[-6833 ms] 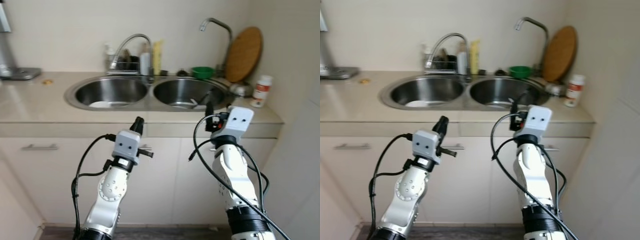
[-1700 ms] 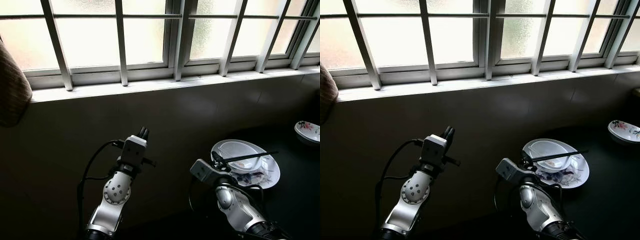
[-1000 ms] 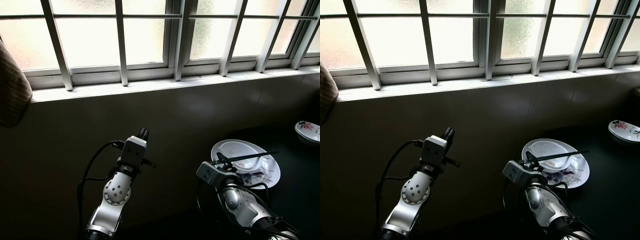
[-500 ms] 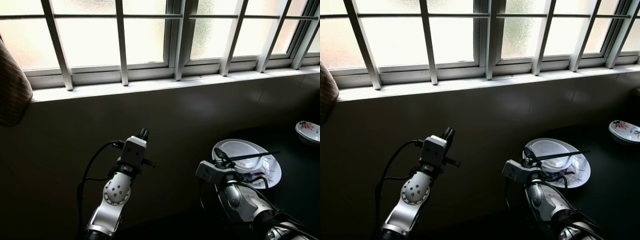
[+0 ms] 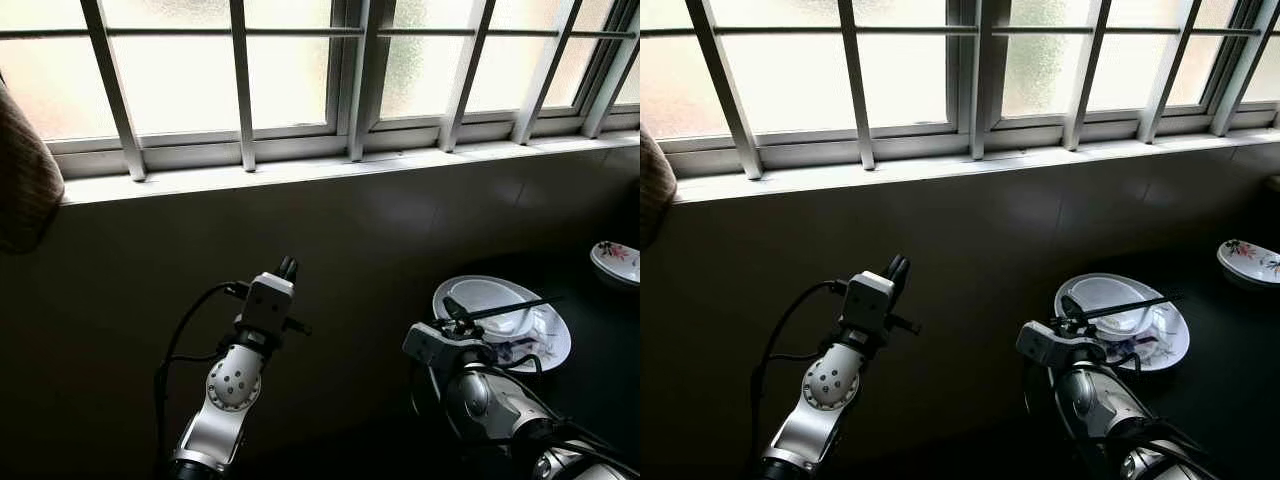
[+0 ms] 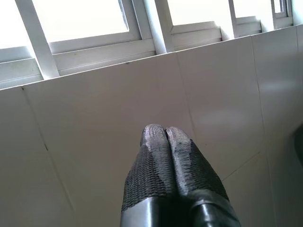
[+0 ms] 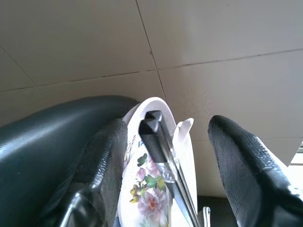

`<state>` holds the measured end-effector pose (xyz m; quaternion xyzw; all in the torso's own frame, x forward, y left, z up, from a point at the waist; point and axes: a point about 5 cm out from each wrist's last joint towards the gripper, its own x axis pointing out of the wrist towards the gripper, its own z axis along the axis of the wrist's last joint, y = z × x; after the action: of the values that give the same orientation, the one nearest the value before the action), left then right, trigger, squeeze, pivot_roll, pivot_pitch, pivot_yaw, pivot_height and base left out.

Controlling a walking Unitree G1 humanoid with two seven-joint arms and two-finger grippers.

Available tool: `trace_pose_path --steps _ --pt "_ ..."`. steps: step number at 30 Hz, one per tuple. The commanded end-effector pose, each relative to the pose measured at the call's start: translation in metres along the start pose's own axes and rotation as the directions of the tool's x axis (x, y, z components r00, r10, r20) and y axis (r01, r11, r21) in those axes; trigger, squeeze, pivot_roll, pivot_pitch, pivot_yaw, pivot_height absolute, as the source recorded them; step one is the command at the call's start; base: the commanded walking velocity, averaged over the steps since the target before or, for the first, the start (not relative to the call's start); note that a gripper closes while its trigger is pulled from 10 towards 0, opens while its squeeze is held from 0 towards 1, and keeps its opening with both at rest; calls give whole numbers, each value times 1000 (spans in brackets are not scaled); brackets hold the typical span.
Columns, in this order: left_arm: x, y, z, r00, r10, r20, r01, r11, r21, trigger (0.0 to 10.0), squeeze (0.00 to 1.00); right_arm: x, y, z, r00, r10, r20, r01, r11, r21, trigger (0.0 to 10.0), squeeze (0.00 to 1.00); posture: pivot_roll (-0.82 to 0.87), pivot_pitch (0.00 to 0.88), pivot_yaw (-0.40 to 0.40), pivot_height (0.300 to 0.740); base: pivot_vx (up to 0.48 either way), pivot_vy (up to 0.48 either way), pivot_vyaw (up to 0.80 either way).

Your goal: Kitchen organization

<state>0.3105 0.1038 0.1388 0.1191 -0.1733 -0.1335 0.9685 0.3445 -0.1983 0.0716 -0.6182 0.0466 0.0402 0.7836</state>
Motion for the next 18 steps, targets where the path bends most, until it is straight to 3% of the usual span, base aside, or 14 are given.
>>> trace_pose_path --steps 1,9,18 --pt "0 -2 -1 1000 -15 -2 15 1000 4 10000 0 2 -8 -3 999 -32 0 32 999 -22 10000 0 45 0 -13 740 0 0 0" --pt "0 -3 -2 1000 -15 -6 15 1000 5 10000 0 4 -10 -2 999 -50 0 50 998 -35 10000 0 46 0 -15 740 0 0 0" --pt "0 -3 -2 1000 -14 -7 14 1000 3 10000 0 3 -14 -13 993 -86 -81 83 996 -45 10000 0 44 0 -15 740 0 0 0"
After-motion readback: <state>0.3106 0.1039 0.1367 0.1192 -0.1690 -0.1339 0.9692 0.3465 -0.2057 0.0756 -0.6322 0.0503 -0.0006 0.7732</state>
